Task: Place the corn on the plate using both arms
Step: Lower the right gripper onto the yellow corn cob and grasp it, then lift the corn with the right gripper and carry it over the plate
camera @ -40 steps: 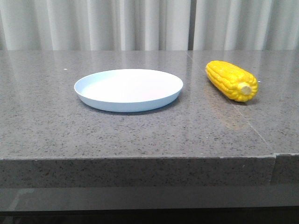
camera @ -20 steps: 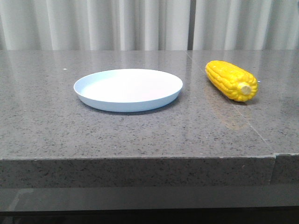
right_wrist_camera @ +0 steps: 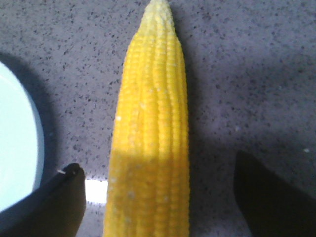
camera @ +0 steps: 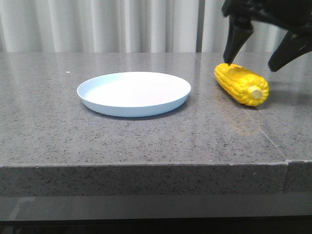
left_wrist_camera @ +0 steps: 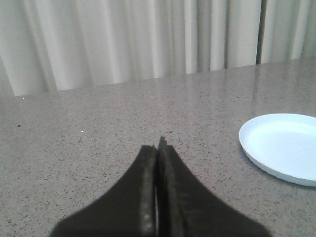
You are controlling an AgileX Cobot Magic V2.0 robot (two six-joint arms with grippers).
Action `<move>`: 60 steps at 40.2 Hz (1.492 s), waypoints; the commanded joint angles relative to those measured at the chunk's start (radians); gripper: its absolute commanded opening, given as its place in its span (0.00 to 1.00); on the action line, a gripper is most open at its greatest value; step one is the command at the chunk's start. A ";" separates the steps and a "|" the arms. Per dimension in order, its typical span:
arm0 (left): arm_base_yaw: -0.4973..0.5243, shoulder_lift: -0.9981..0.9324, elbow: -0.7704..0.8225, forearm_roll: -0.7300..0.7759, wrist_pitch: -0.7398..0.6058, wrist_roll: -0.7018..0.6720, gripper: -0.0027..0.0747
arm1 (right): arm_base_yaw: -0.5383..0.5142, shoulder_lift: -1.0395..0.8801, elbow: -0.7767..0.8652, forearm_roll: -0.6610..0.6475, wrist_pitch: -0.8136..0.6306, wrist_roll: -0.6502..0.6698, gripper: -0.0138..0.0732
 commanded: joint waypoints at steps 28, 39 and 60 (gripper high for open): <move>0.002 0.010 -0.025 0.004 -0.088 -0.008 0.01 | 0.000 0.000 -0.074 0.016 -0.066 -0.008 0.25; 0.002 0.010 -0.025 0.004 -0.088 -0.008 0.01 | 0.056 -0.098 -0.074 0.190 -0.123 -0.008 0.25; 0.002 0.010 -0.025 0.004 -0.088 -0.008 0.01 | 0.314 0.062 -0.074 0.352 -0.362 -0.008 0.25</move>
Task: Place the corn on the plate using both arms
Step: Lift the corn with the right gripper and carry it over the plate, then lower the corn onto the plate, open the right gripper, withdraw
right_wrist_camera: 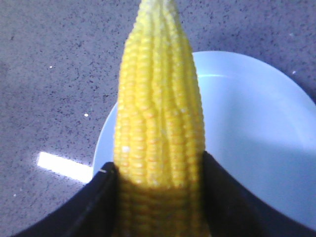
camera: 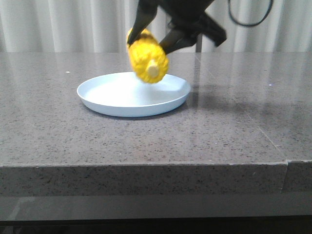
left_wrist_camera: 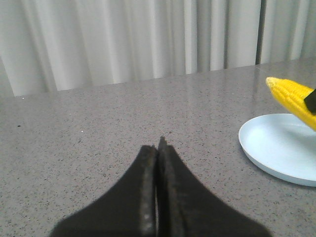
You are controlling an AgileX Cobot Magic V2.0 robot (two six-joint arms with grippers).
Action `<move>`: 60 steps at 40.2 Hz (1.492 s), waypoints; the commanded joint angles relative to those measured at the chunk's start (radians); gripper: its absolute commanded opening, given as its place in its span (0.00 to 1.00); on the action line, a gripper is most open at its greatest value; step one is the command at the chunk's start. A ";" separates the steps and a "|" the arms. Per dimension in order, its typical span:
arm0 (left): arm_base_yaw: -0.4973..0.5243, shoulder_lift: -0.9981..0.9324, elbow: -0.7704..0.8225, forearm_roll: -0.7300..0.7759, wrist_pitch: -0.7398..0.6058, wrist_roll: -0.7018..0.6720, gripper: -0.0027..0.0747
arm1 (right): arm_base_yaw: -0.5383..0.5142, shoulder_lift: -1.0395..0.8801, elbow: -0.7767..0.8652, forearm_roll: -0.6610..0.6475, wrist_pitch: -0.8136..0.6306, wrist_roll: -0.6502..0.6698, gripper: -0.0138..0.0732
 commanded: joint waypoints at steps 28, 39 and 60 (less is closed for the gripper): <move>0.002 0.010 -0.025 0.004 -0.088 -0.008 0.01 | 0.002 0.028 -0.034 0.021 -0.057 -0.008 0.77; 0.002 0.010 -0.025 0.004 -0.088 -0.008 0.01 | -0.028 -0.060 -0.034 -0.003 -0.051 -0.010 0.77; 0.002 0.010 -0.025 0.004 -0.088 -0.008 0.01 | -0.229 -0.282 -0.034 -0.296 0.185 -0.051 0.19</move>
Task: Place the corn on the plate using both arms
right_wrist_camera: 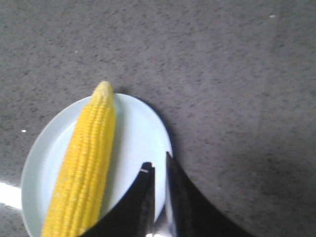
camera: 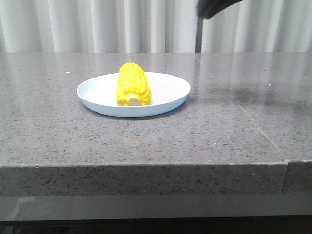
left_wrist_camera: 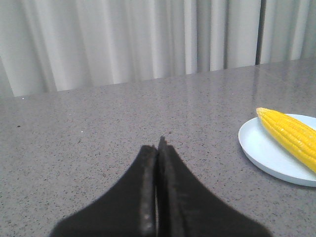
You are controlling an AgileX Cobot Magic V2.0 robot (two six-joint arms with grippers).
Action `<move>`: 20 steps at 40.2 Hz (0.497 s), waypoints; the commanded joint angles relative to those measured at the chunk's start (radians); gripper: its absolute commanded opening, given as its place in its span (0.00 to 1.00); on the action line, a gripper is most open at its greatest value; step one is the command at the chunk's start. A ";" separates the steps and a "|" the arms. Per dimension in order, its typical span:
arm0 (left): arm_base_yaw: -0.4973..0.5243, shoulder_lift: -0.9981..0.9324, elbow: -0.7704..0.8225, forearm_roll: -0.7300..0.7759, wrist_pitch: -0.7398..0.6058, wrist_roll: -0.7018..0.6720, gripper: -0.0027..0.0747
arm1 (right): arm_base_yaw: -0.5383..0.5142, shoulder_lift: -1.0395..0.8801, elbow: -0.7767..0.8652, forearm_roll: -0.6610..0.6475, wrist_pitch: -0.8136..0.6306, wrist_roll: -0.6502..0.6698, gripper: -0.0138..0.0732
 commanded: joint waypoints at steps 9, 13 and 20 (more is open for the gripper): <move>0.002 0.012 -0.025 0.004 -0.088 -0.008 0.01 | -0.117 -0.186 0.002 -0.259 0.099 -0.016 0.06; 0.002 0.012 -0.025 0.004 -0.088 -0.008 0.01 | -0.121 -0.258 0.062 -0.278 0.097 -0.016 0.06; 0.002 0.012 -0.025 0.004 -0.088 -0.008 0.01 | -0.121 -0.426 0.238 -0.278 0.036 -0.016 0.06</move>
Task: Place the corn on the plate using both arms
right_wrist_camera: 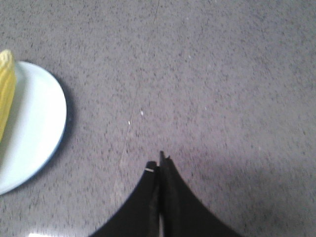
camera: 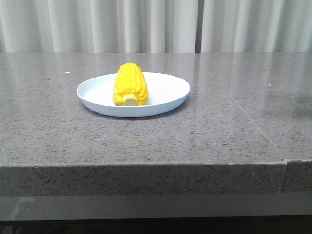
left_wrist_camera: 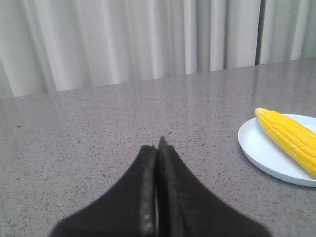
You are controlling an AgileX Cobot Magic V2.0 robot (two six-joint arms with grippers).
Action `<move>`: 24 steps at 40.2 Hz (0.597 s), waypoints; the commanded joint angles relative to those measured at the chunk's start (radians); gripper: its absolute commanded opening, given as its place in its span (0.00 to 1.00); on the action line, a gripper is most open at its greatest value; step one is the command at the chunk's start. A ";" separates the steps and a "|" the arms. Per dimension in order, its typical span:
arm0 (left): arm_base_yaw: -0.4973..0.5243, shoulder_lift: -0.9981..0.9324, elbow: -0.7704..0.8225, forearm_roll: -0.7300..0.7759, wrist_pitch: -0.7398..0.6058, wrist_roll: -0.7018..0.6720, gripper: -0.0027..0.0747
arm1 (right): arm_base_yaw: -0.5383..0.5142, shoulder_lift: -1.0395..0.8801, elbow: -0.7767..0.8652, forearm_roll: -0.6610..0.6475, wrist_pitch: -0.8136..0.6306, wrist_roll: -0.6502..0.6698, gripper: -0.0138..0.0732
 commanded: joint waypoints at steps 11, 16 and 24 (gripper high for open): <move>0.002 0.012 -0.025 0.004 -0.088 -0.008 0.01 | -0.006 -0.453 0.388 -0.021 -0.277 -0.014 0.06; 0.002 0.012 -0.025 0.004 -0.088 -0.008 0.01 | -0.006 -0.636 0.529 -0.021 -0.333 -0.014 0.06; 0.002 0.012 -0.025 0.004 -0.088 -0.008 0.01 | -0.006 -0.876 0.680 -0.021 -0.374 -0.014 0.06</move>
